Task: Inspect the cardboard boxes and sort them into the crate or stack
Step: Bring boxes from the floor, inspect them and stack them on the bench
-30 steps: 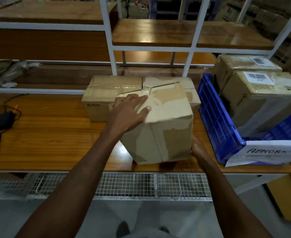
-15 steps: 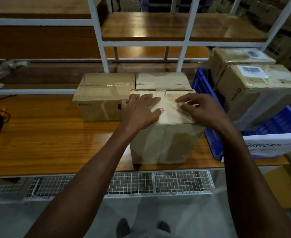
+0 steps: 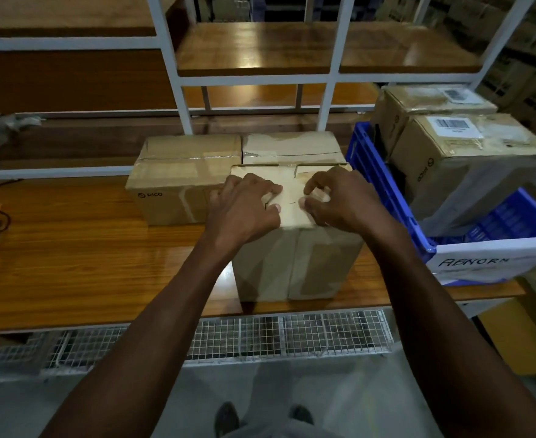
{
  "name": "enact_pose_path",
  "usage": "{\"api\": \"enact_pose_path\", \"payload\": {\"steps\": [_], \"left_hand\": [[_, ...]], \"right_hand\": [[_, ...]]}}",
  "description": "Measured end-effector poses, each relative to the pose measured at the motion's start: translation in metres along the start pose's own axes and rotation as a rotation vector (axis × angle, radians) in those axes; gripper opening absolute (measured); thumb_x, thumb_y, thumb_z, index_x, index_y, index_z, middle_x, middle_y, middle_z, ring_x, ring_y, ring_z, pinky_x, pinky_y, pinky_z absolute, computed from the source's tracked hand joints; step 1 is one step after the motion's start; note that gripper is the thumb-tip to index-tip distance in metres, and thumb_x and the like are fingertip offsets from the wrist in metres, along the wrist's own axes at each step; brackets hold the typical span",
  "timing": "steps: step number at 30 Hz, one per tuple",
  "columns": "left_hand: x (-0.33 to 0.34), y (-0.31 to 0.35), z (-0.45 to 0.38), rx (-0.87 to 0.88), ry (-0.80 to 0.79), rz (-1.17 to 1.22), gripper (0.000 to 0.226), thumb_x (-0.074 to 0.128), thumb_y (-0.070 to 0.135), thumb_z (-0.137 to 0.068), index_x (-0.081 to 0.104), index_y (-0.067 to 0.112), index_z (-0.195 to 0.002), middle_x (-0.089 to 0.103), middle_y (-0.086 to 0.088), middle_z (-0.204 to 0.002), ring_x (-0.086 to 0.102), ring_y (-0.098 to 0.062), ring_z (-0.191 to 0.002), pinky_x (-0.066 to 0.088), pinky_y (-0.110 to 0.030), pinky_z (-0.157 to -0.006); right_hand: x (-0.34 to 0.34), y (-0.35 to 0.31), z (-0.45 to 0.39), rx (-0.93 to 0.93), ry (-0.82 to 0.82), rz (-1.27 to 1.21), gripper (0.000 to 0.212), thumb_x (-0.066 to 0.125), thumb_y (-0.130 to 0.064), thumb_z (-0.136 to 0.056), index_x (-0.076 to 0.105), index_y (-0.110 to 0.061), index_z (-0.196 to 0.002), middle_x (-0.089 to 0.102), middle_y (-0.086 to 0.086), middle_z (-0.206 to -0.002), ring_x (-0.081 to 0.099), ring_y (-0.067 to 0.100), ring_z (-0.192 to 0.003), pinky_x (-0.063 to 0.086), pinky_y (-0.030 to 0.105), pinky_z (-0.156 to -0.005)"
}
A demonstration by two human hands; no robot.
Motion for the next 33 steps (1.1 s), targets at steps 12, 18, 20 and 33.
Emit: {"api": "enact_pose_path", "payload": {"steps": [12, 18, 20, 33], "left_hand": [[0.01, -0.015, 0.012, 0.016, 0.043, 0.151, 0.046, 0.059, 0.054, -0.095, 0.055, 0.048, -0.14, 0.042, 0.015, -0.156, 0.026, -0.014, -0.15, 0.03, -0.052, -0.117], [0.016, -0.025, 0.016, 0.031, 0.06, 0.3, 0.046, 0.061, 0.055, -0.096, 0.057, 0.044, -0.141, 0.04, 0.018, -0.16, 0.015, -0.009, -0.155, 0.024, -0.048, -0.12], [0.017, -0.028, 0.014, 0.051, 0.067, 0.383, 0.044, 0.065, 0.05, -0.096, 0.06, 0.041, -0.138, 0.043, 0.016, -0.158, 0.015, -0.008, -0.155, 0.022, -0.041, -0.119], [0.11, -0.111, 0.033, -0.55, -0.097, 1.153, 0.089, 0.041, 0.084, -0.088, 0.042, 0.025, -0.154, 0.043, -0.007, -0.159, 0.045, -0.032, -0.14, 0.042, -0.05, -0.11]], "right_hand": [[0.013, -0.014, -0.006, -0.05, -0.157, 0.086, 0.06, 0.05, -0.06, -0.102, 0.04, -0.042, -0.158, 0.025, -0.005, -0.171, 0.024, 0.024, -0.157, 0.024, 0.053, -0.121], [0.024, -0.003, 0.029, 0.02, -0.282, 0.108, 0.087, 0.056, -0.083, -0.083, 0.023, -0.056, -0.158, 0.004, -0.009, -0.175, -0.005, 0.035, -0.16, -0.003, 0.064, -0.123], [0.031, -0.001, 0.035, -0.001, -0.269, 0.1, 0.099, 0.058, -0.086, -0.077, 0.013, -0.058, -0.16, -0.006, -0.011, -0.175, -0.016, 0.035, -0.159, -0.012, 0.062, -0.122], [0.023, 0.015, 0.038, 0.018, -0.139, -0.126, 0.065, 0.025, -0.079, -0.093, 0.04, -0.053, -0.151, 0.01, -0.011, -0.174, -0.015, 0.035, -0.159, -0.016, 0.059, -0.122]]}}
Point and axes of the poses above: each hand's wrist, its own z-axis away from the middle knuckle, its own x-axis out of the palm, y = z × x, the point moved 6 cm from there along -z, towards the middle knuckle
